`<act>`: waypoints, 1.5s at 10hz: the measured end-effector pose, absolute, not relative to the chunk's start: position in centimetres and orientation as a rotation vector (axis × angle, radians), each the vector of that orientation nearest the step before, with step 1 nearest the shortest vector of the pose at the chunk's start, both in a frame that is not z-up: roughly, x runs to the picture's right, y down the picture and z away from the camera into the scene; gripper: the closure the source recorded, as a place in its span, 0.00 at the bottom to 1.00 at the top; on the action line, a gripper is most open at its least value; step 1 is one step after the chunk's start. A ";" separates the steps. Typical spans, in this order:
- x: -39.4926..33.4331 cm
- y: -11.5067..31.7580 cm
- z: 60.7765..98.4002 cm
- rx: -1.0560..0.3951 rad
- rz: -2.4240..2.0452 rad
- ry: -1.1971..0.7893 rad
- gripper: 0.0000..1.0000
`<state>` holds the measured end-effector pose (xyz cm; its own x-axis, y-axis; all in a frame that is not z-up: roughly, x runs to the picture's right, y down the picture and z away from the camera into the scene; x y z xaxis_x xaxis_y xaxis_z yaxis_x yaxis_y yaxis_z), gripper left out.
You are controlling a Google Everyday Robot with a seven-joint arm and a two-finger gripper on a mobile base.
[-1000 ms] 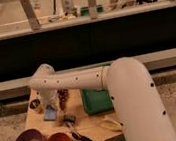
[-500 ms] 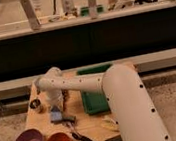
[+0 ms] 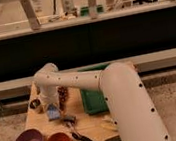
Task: Place sponge in table surface
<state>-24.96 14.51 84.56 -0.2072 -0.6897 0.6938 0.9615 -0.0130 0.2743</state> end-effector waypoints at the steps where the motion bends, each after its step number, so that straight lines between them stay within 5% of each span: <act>1: -25.5 14.6 84.5 -0.452 -1.617 -0.831 0.20; 15: -24.0 11.5 83.2 -0.435 -1.493 -0.918 0.20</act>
<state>-23.99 11.51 83.17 -0.1608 -0.6534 0.7397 0.9550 0.0862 0.2838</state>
